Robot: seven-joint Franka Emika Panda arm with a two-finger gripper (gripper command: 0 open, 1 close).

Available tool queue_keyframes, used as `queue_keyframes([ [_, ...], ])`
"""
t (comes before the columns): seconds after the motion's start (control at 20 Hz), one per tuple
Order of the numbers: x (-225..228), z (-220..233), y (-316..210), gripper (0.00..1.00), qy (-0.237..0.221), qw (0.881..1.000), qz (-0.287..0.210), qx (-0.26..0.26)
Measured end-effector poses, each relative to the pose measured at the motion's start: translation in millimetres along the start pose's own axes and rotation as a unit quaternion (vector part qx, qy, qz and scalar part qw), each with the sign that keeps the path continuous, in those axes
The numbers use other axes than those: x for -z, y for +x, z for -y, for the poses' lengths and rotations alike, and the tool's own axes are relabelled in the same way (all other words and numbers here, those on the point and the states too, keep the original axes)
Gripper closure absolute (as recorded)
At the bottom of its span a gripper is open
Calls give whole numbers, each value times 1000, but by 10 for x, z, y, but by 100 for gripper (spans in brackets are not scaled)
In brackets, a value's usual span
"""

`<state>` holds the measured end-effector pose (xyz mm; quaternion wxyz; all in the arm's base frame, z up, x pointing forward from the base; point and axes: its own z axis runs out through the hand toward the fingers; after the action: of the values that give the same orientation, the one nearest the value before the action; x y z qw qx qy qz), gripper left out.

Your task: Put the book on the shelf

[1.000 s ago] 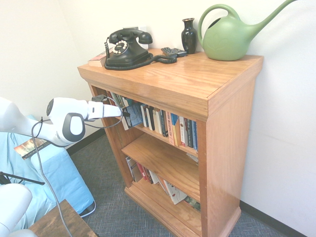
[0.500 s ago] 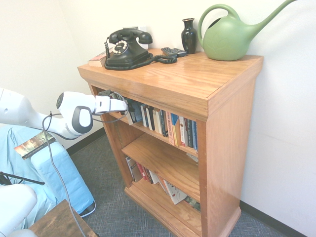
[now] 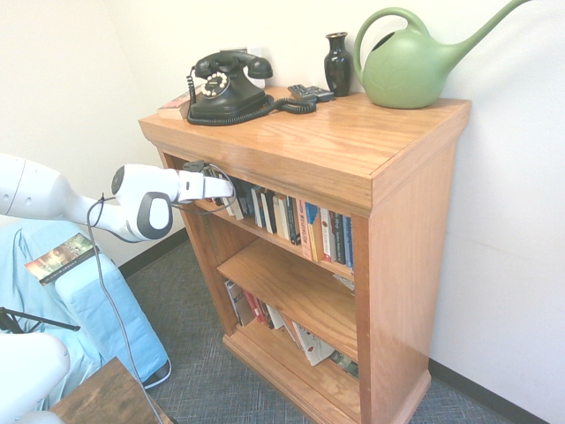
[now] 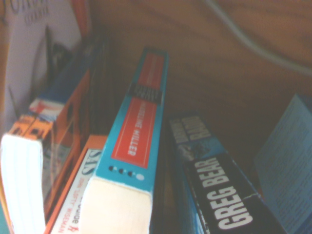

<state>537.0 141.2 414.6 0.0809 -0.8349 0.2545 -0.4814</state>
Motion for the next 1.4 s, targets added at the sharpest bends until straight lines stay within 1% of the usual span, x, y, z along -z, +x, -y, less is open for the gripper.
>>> queue_keyframes([
  [0.6, -2, -21, 1, 0, -5, 1000, -5, 9],
  [0.7, -46, -80, -39, 0, -19, 1000, 3, 10],
  [1.0, -110, -233, -68, 0, -38, 999, 9, 9],
  [1.2, 29, -279, -81, 0, -43, 999, 11, 5],
  [1.4, 341, -297, -136, 0, -45, 999, 23, -4],
])
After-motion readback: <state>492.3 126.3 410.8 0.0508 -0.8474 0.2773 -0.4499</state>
